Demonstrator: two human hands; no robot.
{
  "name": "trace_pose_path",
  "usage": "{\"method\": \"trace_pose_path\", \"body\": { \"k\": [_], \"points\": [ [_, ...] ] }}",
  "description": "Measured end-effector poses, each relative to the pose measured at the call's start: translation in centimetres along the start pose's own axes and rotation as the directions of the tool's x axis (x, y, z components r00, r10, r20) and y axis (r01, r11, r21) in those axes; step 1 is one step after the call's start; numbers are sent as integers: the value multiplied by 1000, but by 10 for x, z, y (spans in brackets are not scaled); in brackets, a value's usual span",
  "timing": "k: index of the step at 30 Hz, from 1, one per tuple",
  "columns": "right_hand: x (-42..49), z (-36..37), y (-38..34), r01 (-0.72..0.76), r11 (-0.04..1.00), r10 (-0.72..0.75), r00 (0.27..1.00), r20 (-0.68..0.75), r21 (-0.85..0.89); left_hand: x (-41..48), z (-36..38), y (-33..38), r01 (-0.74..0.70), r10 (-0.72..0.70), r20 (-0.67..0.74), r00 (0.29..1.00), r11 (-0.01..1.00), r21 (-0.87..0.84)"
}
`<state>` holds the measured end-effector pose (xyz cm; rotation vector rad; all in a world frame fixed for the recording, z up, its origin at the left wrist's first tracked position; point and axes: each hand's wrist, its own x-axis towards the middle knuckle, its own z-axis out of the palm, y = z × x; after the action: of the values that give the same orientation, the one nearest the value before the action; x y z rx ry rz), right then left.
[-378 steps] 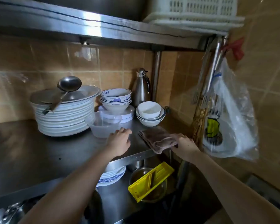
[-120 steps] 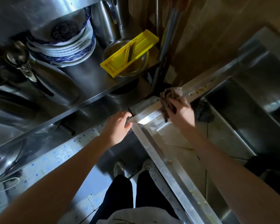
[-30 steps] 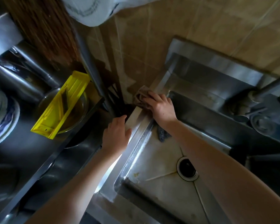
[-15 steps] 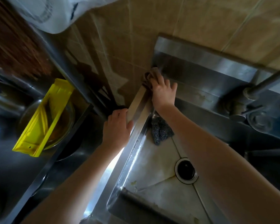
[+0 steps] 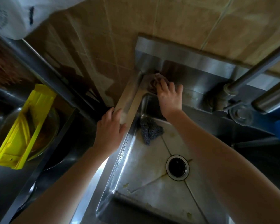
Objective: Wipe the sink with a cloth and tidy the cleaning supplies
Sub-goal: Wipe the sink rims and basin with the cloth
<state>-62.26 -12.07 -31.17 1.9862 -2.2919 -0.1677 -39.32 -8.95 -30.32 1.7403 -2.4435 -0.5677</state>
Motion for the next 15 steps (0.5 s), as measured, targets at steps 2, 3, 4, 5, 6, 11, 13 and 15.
{"method": "trace_pose_path", "body": {
  "k": [2, 3, 4, 5, 6, 11, 13, 15],
  "points": [
    [-6, 0, 18, 21, 999, -21, 1000, 5, -33, 0, 0, 1, 3, -4, -13, 1000, 1000, -10],
    [-10, 0, 28, 19, 999, -18, 1000, 6, -44, 0, 0, 2, 6, -6, -20, 1000, 1000, -18],
    [-14, 0, 39, 5, 999, -5, 1000, 12, -51, -1, 0, 3, 8, -9, -24, 1000, 1000, -29],
    [-19, 1, 49, -14, 998, 15, 1000, 26, -57, -1, -1, 4, 9, -10, -26, 1000, 999, -42],
    [-24, 2, 58, -35, 998, 37, 998, 42, -61, -2, -1, 5, 8, -10, -31, 999, 998, -57],
    [-49, 8, 77, -200, 978, 195, 978, 75, 55, -7, -5, 7, -4, 0, -42, 999, 996, -89],
    [-55, 9, 79, -247, 958, 238, 968, 77, 144, -7, -6, 7, -8, 5, -39, 999, 997, -82],
    [-56, 8, 77, -268, 939, 257, 963, 77, 216, -7, -7, 5, -13, 10, -36, 999, 997, -78]
  ]
}}
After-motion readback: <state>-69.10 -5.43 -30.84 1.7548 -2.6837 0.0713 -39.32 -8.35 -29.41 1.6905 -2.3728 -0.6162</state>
